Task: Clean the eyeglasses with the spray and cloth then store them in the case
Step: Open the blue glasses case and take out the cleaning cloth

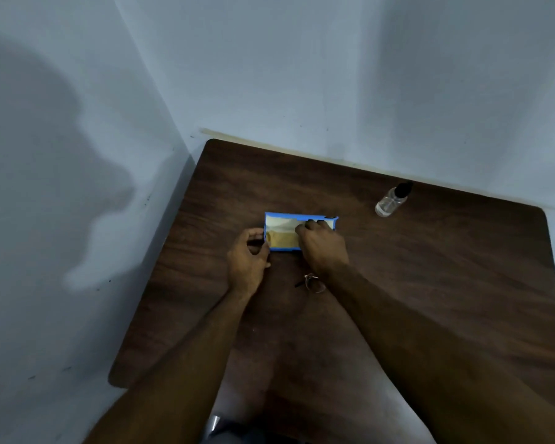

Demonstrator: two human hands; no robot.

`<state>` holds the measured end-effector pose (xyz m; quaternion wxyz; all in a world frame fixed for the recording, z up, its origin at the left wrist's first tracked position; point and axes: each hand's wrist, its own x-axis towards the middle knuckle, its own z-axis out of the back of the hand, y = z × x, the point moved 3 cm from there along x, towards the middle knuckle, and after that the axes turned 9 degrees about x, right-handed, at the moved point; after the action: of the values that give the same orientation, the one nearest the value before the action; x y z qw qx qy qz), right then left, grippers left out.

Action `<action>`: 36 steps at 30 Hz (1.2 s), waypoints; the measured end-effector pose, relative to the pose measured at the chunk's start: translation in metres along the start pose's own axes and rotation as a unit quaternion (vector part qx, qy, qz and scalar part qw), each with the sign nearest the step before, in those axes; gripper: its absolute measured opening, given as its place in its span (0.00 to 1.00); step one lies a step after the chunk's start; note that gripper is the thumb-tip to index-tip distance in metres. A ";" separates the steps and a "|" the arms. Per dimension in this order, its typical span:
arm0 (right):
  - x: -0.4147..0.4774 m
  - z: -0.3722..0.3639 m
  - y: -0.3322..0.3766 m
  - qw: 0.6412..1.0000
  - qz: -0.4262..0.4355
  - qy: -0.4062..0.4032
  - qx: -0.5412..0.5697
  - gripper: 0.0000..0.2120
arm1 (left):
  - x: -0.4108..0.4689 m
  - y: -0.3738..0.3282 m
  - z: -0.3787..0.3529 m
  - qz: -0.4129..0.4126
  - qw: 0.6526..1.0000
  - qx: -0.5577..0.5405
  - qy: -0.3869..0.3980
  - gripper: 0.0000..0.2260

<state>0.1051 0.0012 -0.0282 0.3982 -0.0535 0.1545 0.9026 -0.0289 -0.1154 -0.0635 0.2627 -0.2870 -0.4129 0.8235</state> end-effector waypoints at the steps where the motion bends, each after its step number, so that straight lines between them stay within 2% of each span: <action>1: 0.002 0.000 -0.001 1.000 0.001 0.004 -0.005 0.13 | -0.001 0.000 0.000 0.000 1.000 -0.010 0.000 0.13; 7: 0.013 0.003 -0.001 0.999 0.015 0.027 -0.015 0.13 | -0.002 0.001 -0.002 0.006 0.999 -0.044 -0.002 0.13; 12: 0.017 0.002 0.001 0.997 0.065 0.021 -0.021 0.11 | -0.003 0.003 -0.006 0.024 0.997 -0.068 -0.004 0.12; 16: 0.021 -0.002 0.006 0.996 0.090 0.027 0.011 0.10 | -0.003 0.005 -0.008 0.039 0.997 -0.063 -0.005 0.11; 19: 0.026 -0.005 0.011 0.991 0.039 0.004 0.125 0.10 | -0.003 0.005 -0.007 0.039 0.997 -0.065 -0.002 0.11; 22: 0.029 -0.010 0.016 0.967 -0.045 -0.029 0.247 0.13 | -0.003 0.006 -0.007 0.033 0.997 -0.072 -0.003 0.10; 26: 0.027 -0.013 0.024 0.955 -0.075 -0.030 0.286 0.10 | -0.004 0.005 -0.007 0.031 0.997 -0.072 -0.002 0.09; 32: 0.030 -0.008 0.030 0.970 -0.019 -0.001 0.243 0.13 | -0.005 0.004 -0.007 0.034 0.998 -0.061 0.004 0.09; 36: 0.036 -0.006 0.034 0.983 0.016 0.041 0.177 0.10 | -0.006 0.003 -0.007 0.031 0.998 -0.061 0.004 0.09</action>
<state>0.0554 0.0028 -0.0340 0.3800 -0.0167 0.3284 0.8646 -0.0211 -0.1172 -0.0679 0.2205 -0.3181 -0.4524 0.8035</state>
